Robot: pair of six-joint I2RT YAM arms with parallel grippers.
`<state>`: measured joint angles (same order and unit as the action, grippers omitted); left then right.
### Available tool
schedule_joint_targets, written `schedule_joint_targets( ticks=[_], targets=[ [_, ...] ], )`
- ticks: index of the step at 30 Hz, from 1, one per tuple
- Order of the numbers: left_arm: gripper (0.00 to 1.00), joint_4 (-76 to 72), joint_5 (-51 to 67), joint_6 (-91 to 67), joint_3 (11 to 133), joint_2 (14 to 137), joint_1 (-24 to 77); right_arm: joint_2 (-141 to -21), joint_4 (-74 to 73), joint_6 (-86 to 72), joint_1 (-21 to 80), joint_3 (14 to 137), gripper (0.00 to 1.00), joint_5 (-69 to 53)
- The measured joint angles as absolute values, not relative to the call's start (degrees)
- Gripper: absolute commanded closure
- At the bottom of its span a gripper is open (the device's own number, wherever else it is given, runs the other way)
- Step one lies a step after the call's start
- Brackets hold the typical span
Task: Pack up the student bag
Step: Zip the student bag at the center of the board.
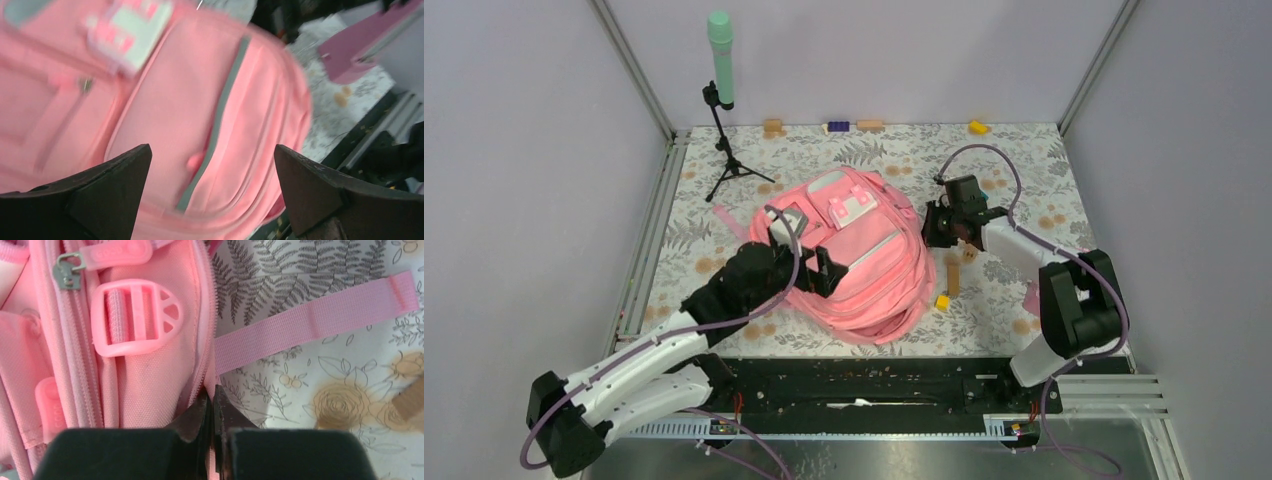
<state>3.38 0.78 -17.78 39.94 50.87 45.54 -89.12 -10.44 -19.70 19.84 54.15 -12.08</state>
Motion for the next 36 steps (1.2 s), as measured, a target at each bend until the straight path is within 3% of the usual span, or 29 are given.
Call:
schedule_joint_targets(
  ticks=[7,19,25,31,36],
  targets=[
    [0.01,9.4,-9.8,-31.0,22.2,36.2,45.5,-97.8,-10.5,-21.3,14.7,61.1,1.00,-19.8],
    [0.10,16.2,-15.1,-42.0,11.4,22.5,45.7,-108.6,-12.7,-22.3,10.9,74.1,1.00,-25.2],
    [0.13,13.0,-13.2,-40.2,8.5,26.6,46.9,-110.1,-13.7,-22.9,10.4,76.2,1.00,-26.1],
    [0.26,4.5,-12.9,-36.9,8.6,39.7,47.9,-110.8,-14.4,-23.9,10.1,77.0,1.00,-26.9],
    [0.31,-2.4,-13.6,-34.7,8.6,46.0,49.3,-110.8,-14.4,-24.3,10.1,77.0,1.00,-27.2]
  ],
)
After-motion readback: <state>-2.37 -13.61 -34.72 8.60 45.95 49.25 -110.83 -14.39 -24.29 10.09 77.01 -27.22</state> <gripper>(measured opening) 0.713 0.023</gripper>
